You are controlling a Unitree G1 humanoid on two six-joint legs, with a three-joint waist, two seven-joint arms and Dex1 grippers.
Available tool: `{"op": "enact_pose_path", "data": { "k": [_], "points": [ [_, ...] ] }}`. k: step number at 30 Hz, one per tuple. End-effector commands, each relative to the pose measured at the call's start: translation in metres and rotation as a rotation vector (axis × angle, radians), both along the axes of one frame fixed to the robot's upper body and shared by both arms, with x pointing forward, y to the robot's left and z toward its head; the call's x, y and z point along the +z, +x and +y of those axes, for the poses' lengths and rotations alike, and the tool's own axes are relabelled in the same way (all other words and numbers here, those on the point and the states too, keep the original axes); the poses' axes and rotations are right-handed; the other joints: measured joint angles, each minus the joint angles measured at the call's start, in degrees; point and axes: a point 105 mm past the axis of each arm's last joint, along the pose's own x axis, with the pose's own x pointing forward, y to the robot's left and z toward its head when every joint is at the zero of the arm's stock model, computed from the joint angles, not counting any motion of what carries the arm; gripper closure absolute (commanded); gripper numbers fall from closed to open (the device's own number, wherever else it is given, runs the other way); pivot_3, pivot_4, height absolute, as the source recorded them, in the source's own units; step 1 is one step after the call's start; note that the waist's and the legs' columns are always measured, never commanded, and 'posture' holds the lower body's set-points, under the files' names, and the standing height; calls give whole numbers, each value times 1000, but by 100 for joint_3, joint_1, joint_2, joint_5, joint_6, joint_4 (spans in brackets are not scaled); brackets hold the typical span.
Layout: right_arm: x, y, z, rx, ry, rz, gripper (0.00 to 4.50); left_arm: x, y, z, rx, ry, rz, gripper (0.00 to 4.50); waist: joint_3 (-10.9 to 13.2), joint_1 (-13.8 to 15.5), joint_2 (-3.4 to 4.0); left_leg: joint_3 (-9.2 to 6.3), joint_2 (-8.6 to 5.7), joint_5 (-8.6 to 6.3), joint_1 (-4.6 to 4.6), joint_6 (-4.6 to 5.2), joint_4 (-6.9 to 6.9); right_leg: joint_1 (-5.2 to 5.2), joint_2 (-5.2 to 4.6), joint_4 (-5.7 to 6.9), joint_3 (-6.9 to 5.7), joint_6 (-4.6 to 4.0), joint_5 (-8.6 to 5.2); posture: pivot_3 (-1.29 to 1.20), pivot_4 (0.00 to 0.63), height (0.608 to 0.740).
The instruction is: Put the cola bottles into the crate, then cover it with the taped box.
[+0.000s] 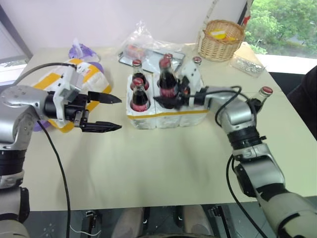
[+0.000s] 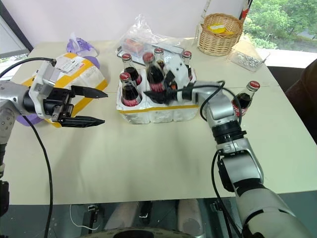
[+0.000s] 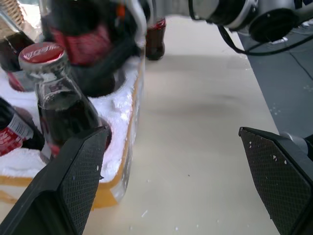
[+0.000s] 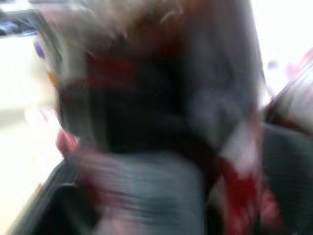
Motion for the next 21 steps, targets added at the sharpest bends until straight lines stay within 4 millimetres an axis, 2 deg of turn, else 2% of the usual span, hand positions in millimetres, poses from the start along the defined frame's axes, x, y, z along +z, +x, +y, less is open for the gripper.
{"op": "enact_pose_path", "data": {
  "k": [1, 13, 17, 21],
  "points": [
    [8, 1, -3, -27, 6, -24, 31, 12, -1, 0, -3, -7, -48, 0, -1, -5, -1, 0, 0, 0, 0, 0, 0, 1, 0, 0, 0, 0, 0, 0, 150, 740],
    [19, -3, -7, -44, 38, -29, 31, 12, 5, -2, -12, -11, -58, 0, 0, 9, -1, -2, 0, 0, 0, 0, -1, -1, 1, 0, 0, 0, 0, 0, 150, 740],
    [25, -12, -5, -3, 56, 0, 31, 10, 6, -3, -16, -8, -61, 0, 0, 8, 0, -1, 0, 0, 0, 0, -3, -2, 1, 0, 0, 0, 0, 0, 150, 740],
    [34, -33, 2, 96, 77, 56, 31, 9, 6, -2, -20, 0, -62, 0, 0, 10, 0, -1, 0, 0, -3, 0, -5, -5, 0, -1, 0, 0, 0, 0, 150, 740]
  ]
}}
